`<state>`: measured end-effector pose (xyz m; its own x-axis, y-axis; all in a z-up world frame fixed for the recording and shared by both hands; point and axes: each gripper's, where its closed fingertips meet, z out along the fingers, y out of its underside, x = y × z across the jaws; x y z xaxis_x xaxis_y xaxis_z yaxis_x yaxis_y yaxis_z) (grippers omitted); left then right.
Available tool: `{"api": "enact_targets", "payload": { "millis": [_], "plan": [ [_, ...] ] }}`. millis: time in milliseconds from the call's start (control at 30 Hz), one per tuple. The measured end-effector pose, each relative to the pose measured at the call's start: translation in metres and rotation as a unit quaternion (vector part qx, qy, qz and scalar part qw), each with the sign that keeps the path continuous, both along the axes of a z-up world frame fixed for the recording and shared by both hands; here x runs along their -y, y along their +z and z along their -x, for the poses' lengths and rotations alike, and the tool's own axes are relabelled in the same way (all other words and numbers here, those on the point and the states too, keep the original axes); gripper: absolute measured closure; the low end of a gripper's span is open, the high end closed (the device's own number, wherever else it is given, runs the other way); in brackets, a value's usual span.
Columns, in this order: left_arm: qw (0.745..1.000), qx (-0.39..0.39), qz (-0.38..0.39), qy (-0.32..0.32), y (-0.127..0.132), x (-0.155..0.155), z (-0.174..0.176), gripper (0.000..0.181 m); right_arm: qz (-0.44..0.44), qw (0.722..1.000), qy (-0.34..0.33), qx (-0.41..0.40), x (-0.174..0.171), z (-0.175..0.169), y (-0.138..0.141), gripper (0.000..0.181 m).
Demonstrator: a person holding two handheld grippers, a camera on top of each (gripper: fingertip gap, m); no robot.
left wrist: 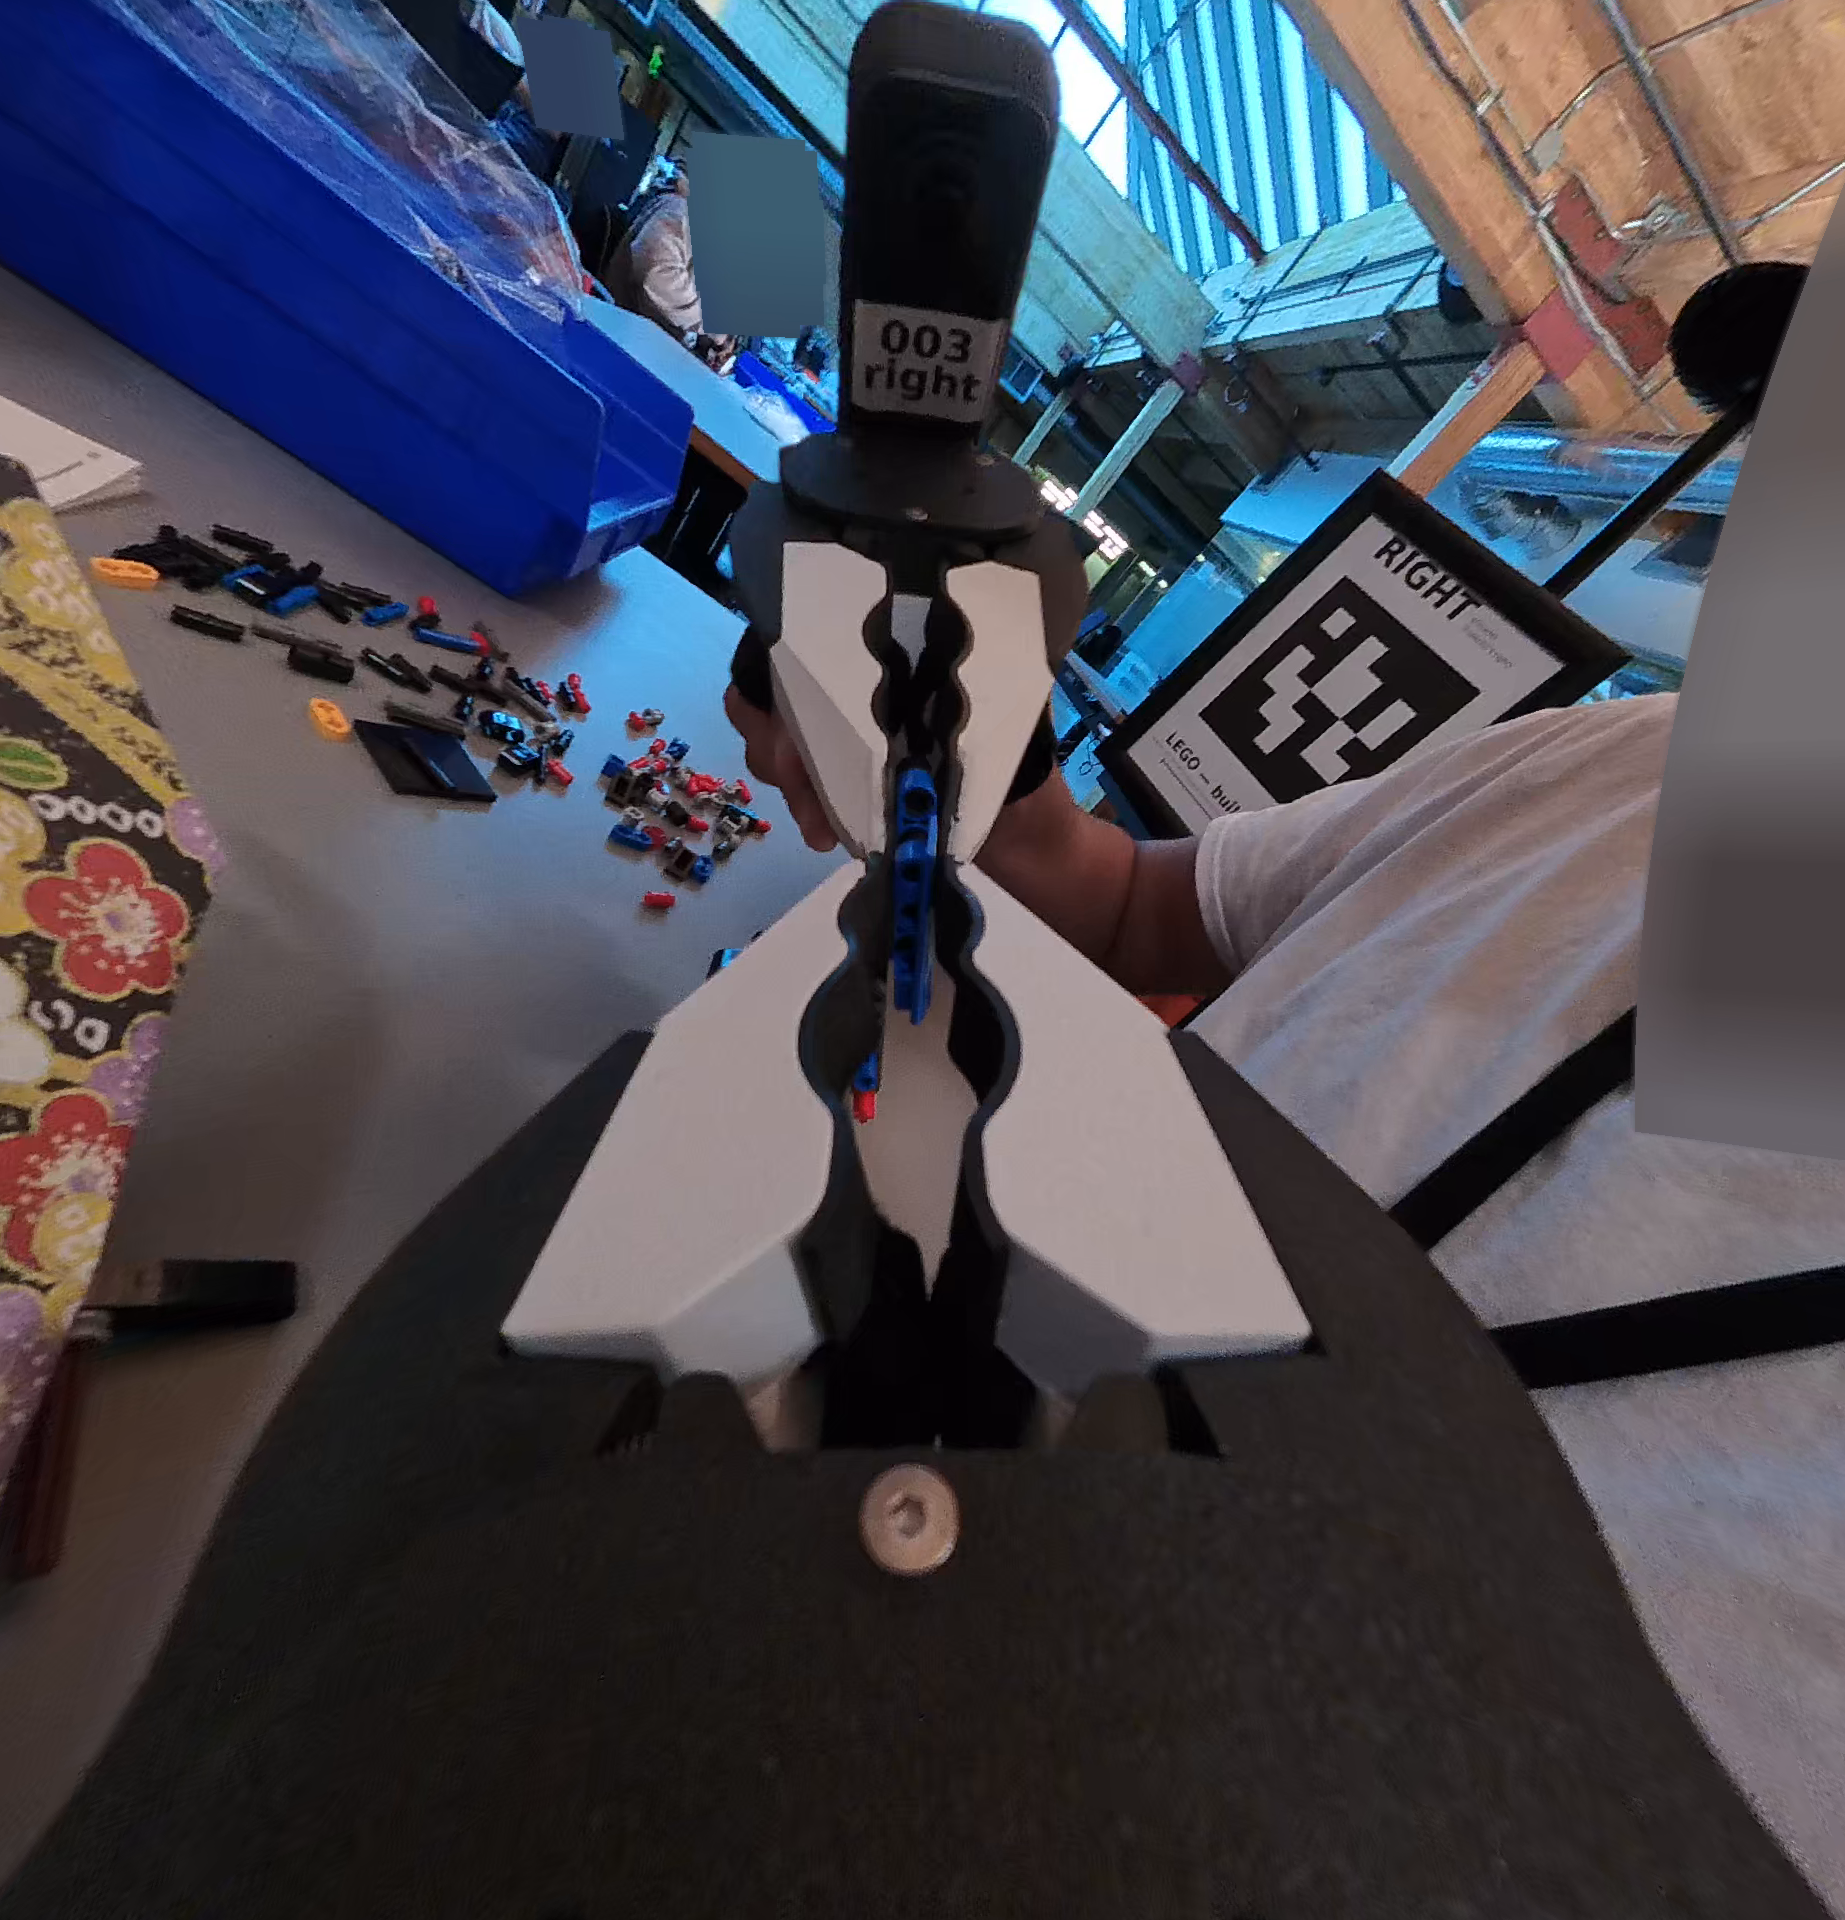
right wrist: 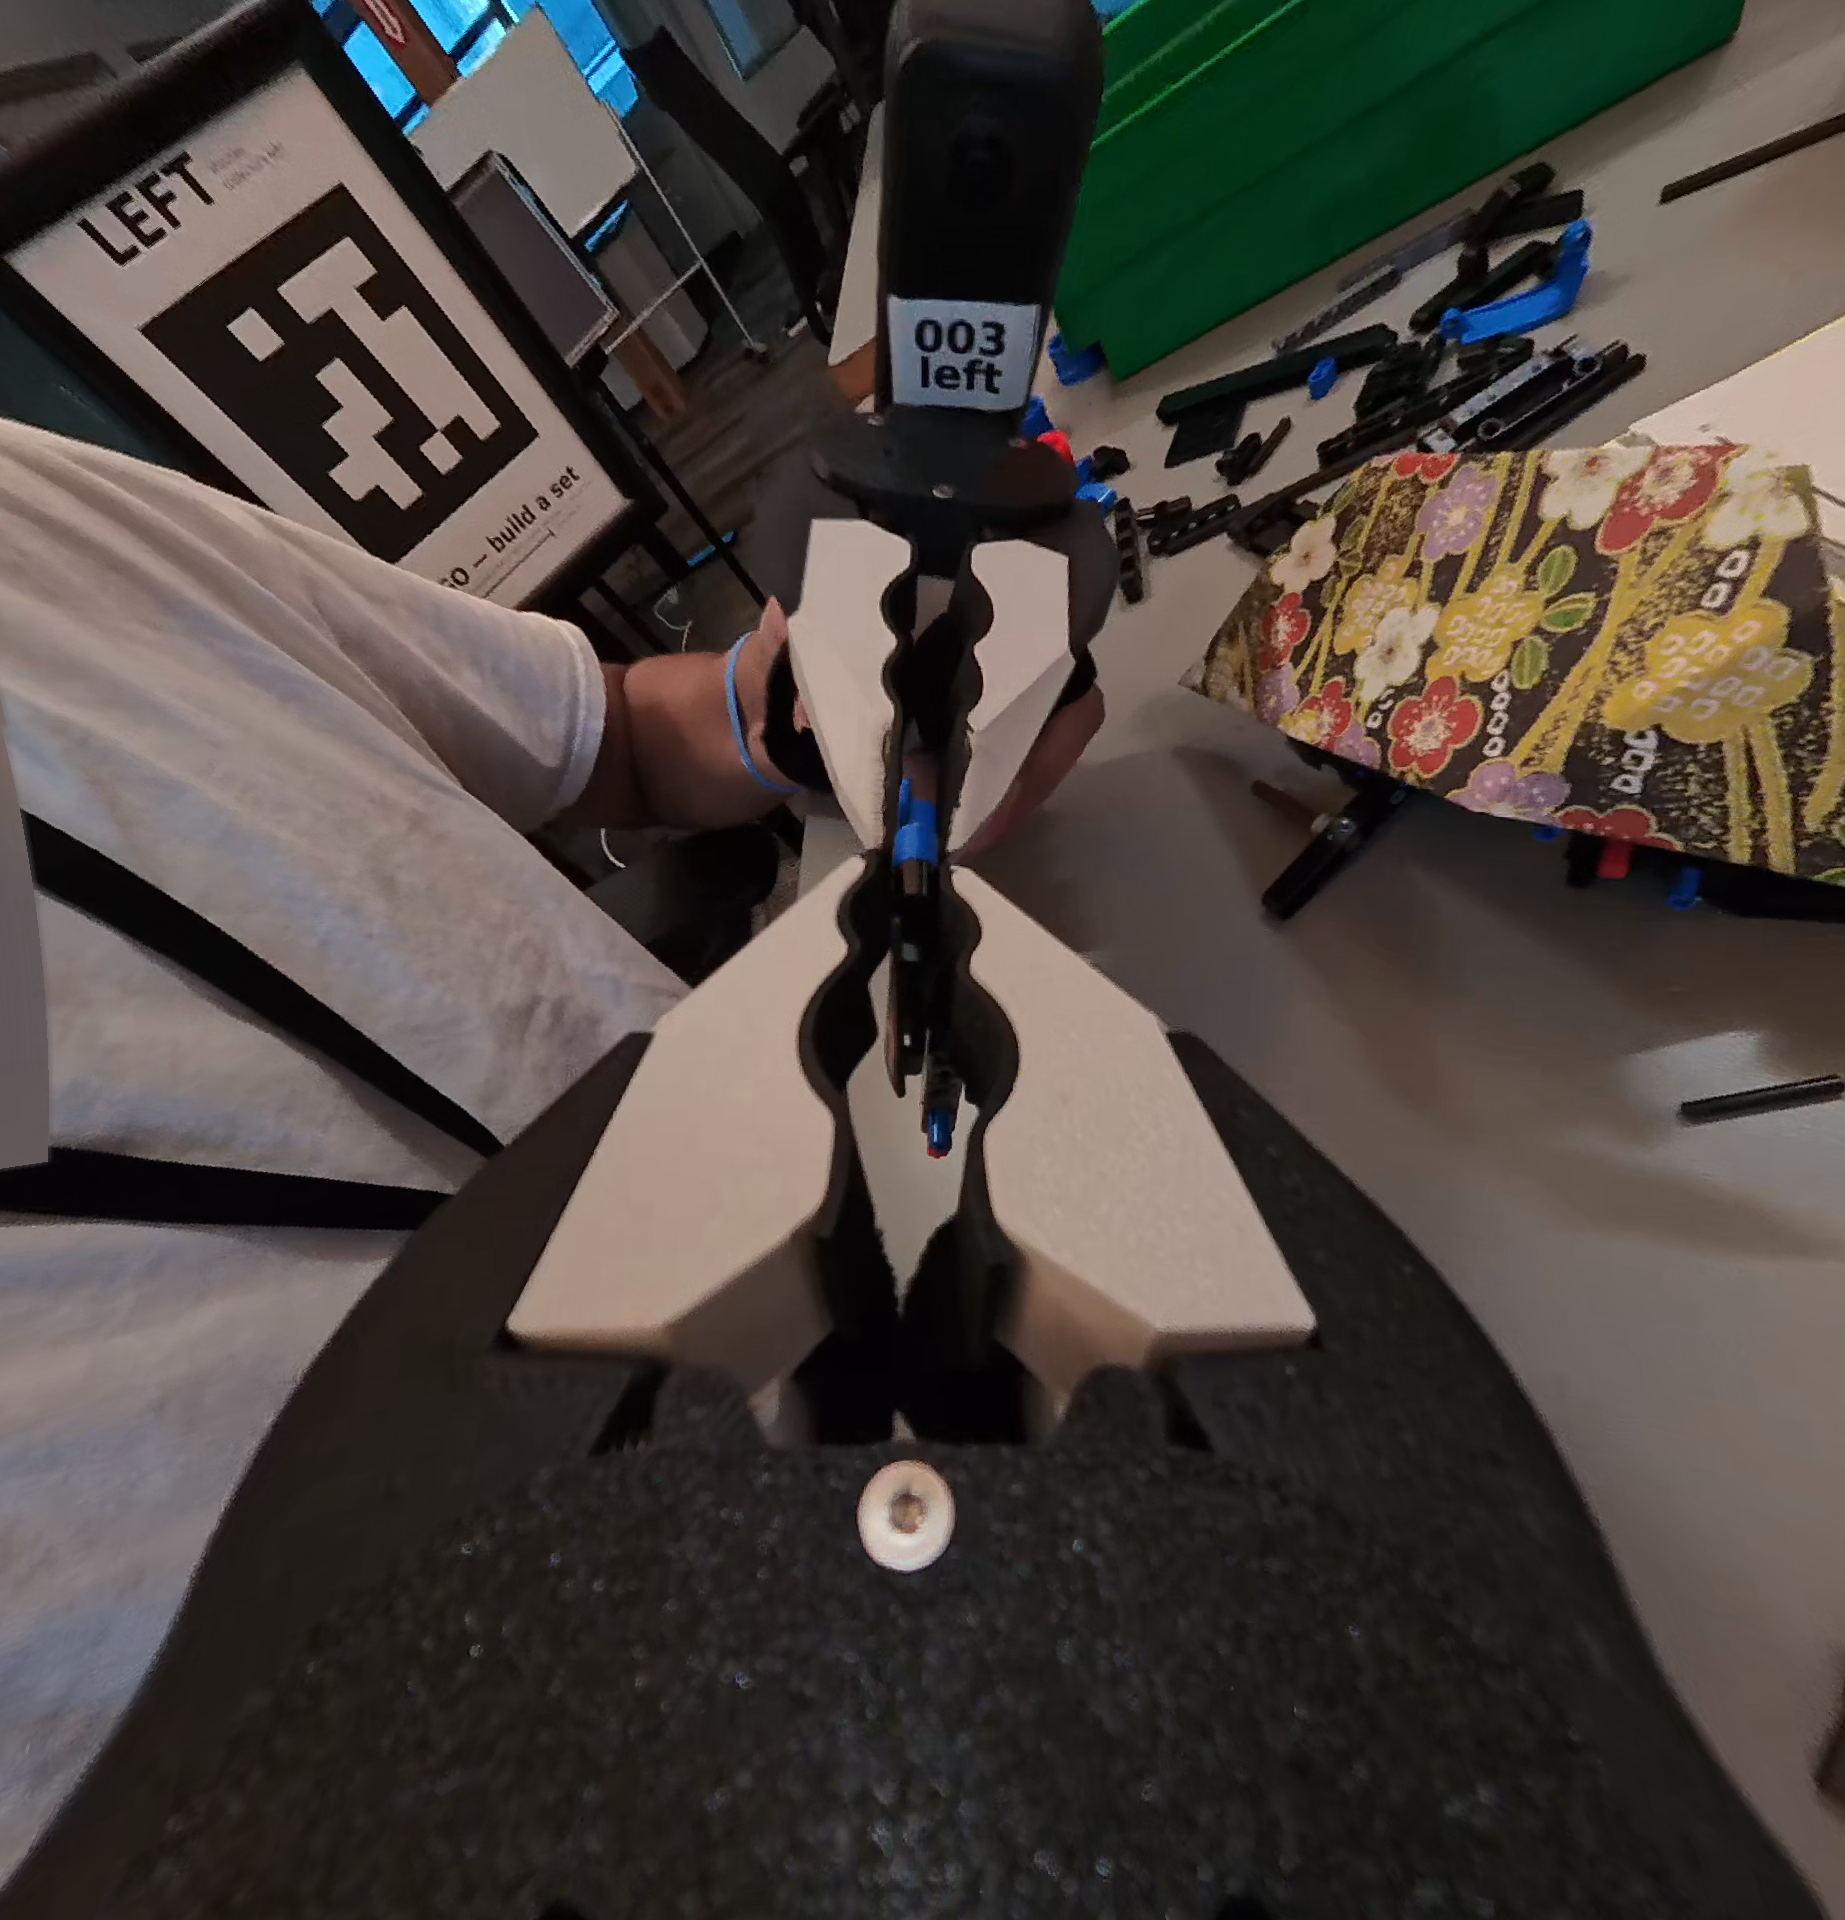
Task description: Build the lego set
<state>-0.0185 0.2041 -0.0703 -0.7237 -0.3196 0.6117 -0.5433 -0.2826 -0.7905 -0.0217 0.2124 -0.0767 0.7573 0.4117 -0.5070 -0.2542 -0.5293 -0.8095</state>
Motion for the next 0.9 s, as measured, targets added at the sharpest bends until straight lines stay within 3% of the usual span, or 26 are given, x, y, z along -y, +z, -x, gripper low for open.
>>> {"api": "enact_targets", "payload": {
  "millis": [67,167,367,433,633,733,900],
  "plan": [
    [1.0,-0.005,0.017,0.003,0.002,-0.001,-0.001,0.177,-0.003,1.0,0.002,-0.016,0.0,-0.001,0.004,0.176],
    [0.999,-0.012,-0.027,0.026,-0.011,-0.003,-0.005,0.176,0.014,1.0,-0.001,-0.004,-0.002,-0.004,-0.007,0.175],
    [0.978,0.038,-0.183,0.087,-0.027,-0.022,0.013,0.176,-0.006,0.987,0.026,0.161,0.0,0.013,-0.042,0.175],
    [0.973,0.053,-0.204,0.093,-0.025,-0.023,0.024,0.176,0.005,0.981,0.035,0.192,0.0,0.015,-0.055,0.175],
    [0.968,0.051,-0.217,0.114,-0.034,-0.019,0.036,0.176,0.012,0.987,0.035,0.16,0.002,0.011,-0.059,0.174],
    [0.975,0.036,-0.182,0.124,-0.031,-0.023,0.033,0.176,0.008,0.991,0.022,0.131,0.004,0.008,-0.054,0.163],
    [0.984,0.013,-0.137,0.115,-0.034,-0.028,0.029,0.176,-0.017,0.994,-0.092,0.055,0.012,-0.01,-0.037,0.15]
  ]
}}
